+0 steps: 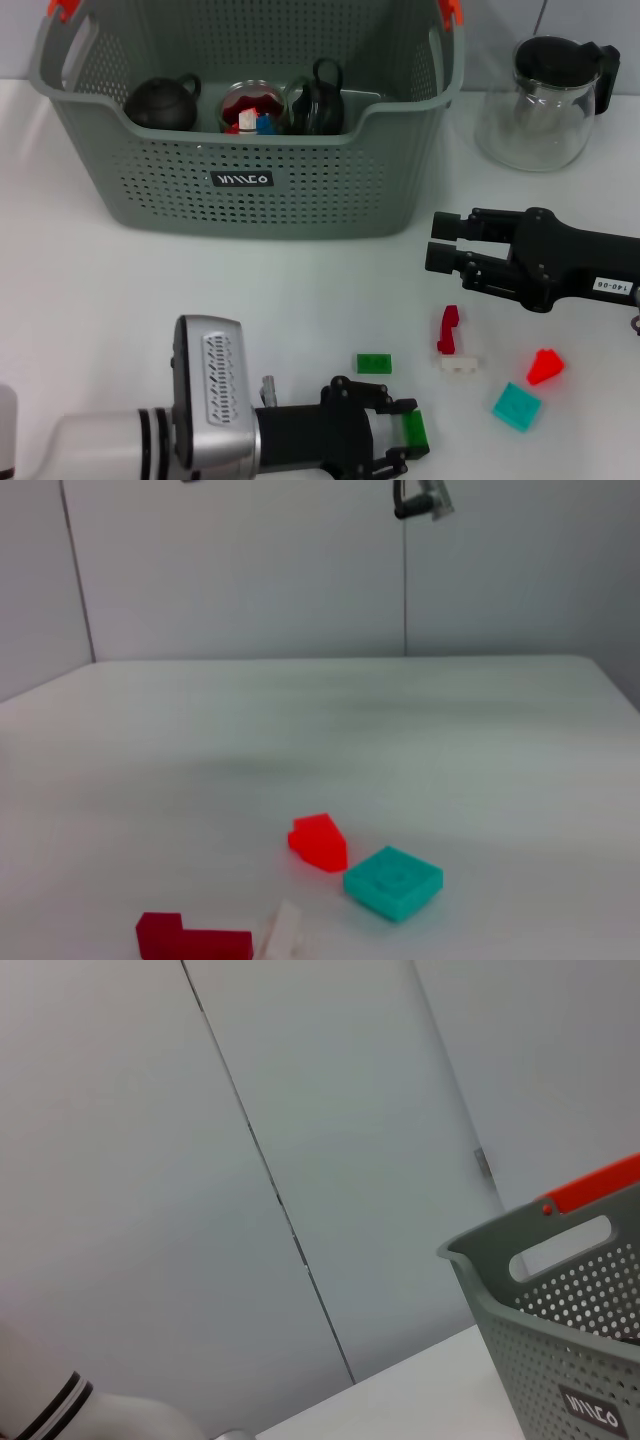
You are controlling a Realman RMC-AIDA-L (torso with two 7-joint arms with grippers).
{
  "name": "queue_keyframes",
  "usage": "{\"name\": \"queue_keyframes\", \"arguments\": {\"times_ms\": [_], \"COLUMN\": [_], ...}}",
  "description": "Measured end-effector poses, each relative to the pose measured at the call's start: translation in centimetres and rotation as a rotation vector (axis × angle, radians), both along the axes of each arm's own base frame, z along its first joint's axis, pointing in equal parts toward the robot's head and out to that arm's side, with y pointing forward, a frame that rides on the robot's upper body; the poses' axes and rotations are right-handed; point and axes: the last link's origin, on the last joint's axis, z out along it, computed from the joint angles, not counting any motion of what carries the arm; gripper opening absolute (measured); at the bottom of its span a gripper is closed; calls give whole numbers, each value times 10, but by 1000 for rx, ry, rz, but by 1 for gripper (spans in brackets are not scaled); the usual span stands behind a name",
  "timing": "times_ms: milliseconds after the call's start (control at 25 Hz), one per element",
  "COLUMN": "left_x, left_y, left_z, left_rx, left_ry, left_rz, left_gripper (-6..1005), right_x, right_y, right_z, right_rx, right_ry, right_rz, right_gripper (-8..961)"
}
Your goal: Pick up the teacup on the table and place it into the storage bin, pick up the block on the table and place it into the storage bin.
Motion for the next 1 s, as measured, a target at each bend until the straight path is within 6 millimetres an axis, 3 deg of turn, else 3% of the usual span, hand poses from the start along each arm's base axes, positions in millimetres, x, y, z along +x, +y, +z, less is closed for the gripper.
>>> {"name": "queue_keyframes", "arguments": {"times_ms": [240, 360, 400, 640, 840, 1000], "left_x": [-2, -10, -11, -8, 8, 34], "left_y": [-1, 2, 2, 10, 45, 90], "left_z": [25, 81, 89, 175, 226, 256], "left_rx": [-50, -86, -89, -89, -44, -29], "left_ry": [-103, -227, -244, -413, -513, -543], "left_rz": [37, 88, 92, 105, 138, 192], "left_gripper": [403, 405, 407, 417, 426, 432], "right_x": [0, 1, 1, 2, 0, -1], "right_y": [0, 0, -1, 0, 1, 1], "right_z": [2, 2, 2, 1, 0, -1], "right_rx": [1, 1, 1, 4, 2, 2], "right_ry": [0, 1, 1, -4, -5, -5], "right_rz": [2, 1, 0, -5, 0, 5], "right_gripper": [494, 494, 494, 494, 494, 494]}}
